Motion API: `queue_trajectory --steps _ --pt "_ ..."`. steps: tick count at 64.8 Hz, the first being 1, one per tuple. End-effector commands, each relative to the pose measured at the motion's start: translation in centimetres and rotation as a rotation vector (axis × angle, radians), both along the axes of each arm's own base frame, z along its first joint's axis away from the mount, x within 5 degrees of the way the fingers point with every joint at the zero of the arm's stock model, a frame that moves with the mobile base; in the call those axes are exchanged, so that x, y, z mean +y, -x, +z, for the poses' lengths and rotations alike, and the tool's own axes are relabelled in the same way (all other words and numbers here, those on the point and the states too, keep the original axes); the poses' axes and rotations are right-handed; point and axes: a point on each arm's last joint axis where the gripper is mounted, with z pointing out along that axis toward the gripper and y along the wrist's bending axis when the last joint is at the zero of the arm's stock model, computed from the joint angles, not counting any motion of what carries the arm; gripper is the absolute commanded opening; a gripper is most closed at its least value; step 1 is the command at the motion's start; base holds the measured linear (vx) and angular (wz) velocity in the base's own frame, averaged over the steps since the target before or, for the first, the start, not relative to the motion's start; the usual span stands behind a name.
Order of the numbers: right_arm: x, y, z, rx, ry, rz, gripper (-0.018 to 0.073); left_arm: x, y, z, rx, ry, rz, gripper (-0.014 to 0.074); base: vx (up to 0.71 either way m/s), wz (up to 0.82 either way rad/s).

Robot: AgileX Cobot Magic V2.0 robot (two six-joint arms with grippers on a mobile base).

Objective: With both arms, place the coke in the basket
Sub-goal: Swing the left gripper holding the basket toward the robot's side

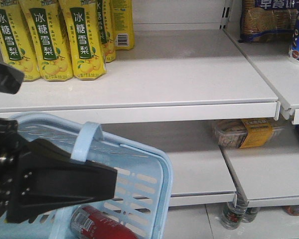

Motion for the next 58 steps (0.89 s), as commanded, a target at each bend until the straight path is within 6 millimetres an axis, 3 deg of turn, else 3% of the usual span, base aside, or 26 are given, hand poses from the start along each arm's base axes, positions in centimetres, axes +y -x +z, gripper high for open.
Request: queue_trajectory --steps 1,16,38,46,58 --pt "0.1 -0.1 1.2 -0.079 0.000 0.014 -0.0005 0.5 1.6 2.7 -0.067 0.127 0.002 -0.0006 0.00 0.00" --pt "0.1 -0.1 1.2 -0.079 0.000 0.014 -0.0005 1.1 1.5 2.4 -0.111 0.038 0.143 -0.0006 0.00 0.00" --pt "0.1 -0.1 1.2 -0.079 0.000 0.014 -0.0005 3.8 1.8 1.0 0.002 -0.220 0.491 -0.0006 0.00 0.00" --pt "0.1 -0.1 1.2 -0.079 0.000 0.014 -0.0005 4.8 2.1 0.7 0.013 -0.209 0.602 -0.0006 0.00 0.00" --pt "0.1 -0.1 1.2 -0.079 0.000 0.015 -0.0006 6.2 3.4 -1.7 -0.077 -0.196 0.710 -0.0006 0.00 0.00"
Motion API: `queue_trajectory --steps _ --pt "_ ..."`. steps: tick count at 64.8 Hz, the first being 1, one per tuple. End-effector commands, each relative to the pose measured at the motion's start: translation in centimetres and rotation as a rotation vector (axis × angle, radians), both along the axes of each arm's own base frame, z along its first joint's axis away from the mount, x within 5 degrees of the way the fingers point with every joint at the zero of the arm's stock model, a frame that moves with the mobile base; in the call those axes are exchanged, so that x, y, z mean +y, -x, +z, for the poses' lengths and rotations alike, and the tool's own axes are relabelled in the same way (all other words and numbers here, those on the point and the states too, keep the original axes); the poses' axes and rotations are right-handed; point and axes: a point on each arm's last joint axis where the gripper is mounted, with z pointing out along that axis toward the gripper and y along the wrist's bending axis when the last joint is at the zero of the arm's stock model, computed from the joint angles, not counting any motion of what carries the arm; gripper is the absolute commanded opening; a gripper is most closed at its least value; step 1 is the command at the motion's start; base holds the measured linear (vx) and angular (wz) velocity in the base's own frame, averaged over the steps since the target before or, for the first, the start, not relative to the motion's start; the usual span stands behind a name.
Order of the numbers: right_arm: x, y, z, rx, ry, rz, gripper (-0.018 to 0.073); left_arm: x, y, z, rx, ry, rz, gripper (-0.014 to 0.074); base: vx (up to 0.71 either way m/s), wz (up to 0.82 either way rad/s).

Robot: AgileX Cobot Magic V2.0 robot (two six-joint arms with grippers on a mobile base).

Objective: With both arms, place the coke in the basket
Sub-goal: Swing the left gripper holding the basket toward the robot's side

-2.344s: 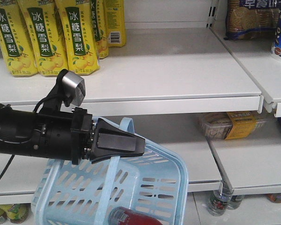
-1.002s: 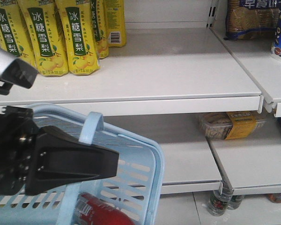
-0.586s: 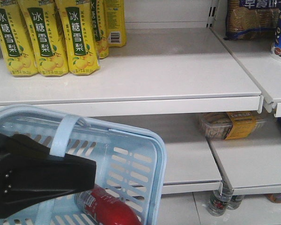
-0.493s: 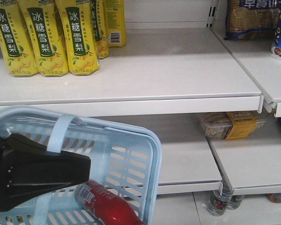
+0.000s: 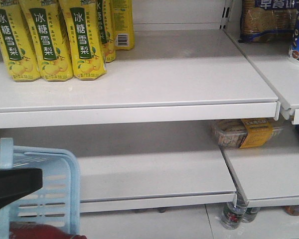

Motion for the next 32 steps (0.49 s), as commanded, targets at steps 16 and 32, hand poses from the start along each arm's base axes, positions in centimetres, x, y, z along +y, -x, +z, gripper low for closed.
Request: queue_trajectory --steps 16,32 --pt "0.1 -0.1 1.2 -0.079 0.000 0.015 -0.0005 2.7 1.6 -2.8 -0.290 -0.047 0.199 -0.0006 0.00 0.00" --pt "0.1 -0.1 1.2 -0.079 0.000 0.015 -0.0006 4.5 2.2 -5.5 -0.477 -0.181 0.297 -0.0006 0.00 0.00"
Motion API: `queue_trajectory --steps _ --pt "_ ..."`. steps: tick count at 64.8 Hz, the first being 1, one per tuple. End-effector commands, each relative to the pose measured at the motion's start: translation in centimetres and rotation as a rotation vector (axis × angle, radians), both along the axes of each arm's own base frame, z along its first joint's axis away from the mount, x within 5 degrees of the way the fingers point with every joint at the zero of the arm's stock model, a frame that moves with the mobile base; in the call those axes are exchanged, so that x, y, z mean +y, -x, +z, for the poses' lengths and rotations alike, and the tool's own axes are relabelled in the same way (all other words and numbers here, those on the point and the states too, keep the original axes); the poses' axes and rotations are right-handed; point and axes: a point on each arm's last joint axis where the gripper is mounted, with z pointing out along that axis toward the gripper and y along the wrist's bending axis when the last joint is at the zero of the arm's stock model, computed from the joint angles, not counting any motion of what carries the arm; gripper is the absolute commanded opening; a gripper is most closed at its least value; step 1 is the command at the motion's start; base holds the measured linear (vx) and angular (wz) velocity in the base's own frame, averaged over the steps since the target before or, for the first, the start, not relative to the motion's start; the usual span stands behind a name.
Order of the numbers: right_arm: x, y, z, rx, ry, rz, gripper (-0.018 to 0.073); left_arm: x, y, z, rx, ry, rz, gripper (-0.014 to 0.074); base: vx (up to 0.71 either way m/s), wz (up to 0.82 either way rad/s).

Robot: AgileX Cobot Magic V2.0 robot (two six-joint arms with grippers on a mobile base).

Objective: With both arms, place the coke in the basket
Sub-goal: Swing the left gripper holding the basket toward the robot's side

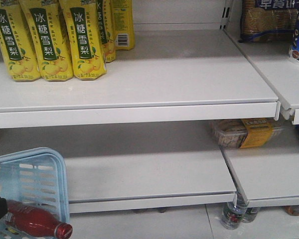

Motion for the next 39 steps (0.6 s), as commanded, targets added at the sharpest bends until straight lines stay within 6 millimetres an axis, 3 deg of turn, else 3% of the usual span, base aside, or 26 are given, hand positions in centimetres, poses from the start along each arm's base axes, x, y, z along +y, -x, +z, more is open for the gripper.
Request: queue_trajectory --steps 1,21,39 --pt "0.1 -0.1 1.2 -0.079 0.000 0.015 -0.0006 0.9 -0.3 1.7 -0.245 0.002 0.086 -0.0006 0.00 0.00" --pt "0.1 -0.1 1.2 -0.079 0.000 0.015 -0.0006 2.0 0.1 -0.7 -0.407 0.010 0.180 -0.0006 0.00 0.00" --pt "0.1 -0.1 1.2 -0.079 0.000 0.015 -0.0006 2.0 -0.1 -3.4 -0.447 0.004 0.181 -0.0006 0.00 0.00"
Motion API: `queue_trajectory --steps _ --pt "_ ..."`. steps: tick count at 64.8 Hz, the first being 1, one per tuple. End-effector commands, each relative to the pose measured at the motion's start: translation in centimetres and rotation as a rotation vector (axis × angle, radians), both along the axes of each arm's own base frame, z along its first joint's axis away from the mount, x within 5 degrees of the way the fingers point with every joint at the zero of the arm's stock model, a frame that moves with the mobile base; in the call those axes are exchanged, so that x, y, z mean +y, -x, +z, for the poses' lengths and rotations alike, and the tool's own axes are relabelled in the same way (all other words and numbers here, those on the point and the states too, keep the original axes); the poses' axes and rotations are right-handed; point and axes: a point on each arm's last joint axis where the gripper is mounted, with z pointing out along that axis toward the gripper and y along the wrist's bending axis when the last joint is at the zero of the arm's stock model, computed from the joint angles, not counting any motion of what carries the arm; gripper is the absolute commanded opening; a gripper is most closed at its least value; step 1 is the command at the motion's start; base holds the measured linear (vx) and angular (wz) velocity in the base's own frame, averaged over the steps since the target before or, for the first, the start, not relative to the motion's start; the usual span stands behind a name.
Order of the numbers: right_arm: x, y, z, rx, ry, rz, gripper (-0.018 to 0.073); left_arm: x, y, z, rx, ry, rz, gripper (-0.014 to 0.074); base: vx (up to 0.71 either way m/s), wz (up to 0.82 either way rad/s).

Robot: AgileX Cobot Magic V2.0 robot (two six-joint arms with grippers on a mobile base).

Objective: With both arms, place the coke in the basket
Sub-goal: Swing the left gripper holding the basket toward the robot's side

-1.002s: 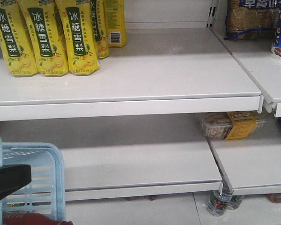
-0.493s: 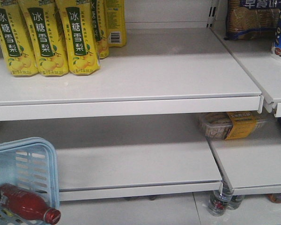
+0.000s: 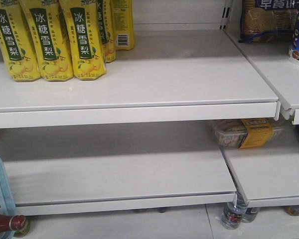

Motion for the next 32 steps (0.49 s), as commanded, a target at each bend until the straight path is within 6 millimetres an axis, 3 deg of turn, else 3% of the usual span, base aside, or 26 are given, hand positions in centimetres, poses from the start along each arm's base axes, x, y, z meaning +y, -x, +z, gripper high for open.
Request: queue_trajectory --steps 1,18,32 --pt "0.1 -0.1 1.2 -0.079 0.000 0.015 -0.0006 0.0 -0.2 1.9 -0.219 0.009 -0.002 -0.0006 0.00 0.00" --pt "0.1 -0.1 1.2 -0.079 0.000 0.015 -0.0006 -0.3 -0.2 -0.5 -0.315 0.055 -0.023 -0.0006 0.00 0.00" --pt "0.1 -0.1 1.2 -0.079 0.000 0.015 -0.0006 -0.4 -0.1 -2.9 -0.284 0.055 -0.036 -0.0006 0.00 0.00"
